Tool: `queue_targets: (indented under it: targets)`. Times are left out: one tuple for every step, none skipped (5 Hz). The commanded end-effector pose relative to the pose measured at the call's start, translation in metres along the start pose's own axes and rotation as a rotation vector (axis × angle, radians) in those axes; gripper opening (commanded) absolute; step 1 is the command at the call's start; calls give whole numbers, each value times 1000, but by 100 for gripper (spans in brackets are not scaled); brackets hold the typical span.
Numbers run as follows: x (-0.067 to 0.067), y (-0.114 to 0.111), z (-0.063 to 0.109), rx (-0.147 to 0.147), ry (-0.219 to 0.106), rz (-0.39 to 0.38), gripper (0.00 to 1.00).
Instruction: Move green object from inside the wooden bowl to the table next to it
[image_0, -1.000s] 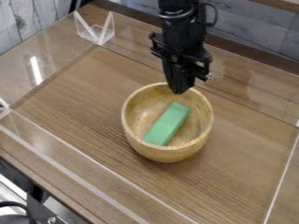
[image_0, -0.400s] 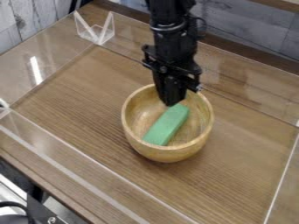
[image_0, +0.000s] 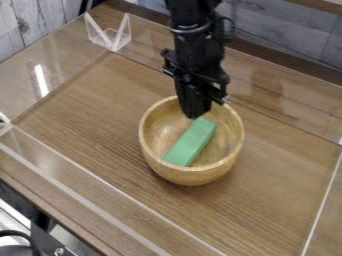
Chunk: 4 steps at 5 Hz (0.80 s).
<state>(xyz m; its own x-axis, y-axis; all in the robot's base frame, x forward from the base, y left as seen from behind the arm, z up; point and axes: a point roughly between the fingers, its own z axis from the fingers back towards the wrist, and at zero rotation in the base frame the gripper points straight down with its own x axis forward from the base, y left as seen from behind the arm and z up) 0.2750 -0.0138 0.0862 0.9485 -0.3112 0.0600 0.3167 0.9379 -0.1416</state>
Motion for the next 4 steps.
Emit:
queue_targets:
  targets:
    - [-4,-1,8,8,-14,-77,0]
    - [-11,-2,12,5,-6,-135,0]
    - [-19,-3,18,2,-1,-190,0]
    - [-15,-10,11,2,-2,-178,0]
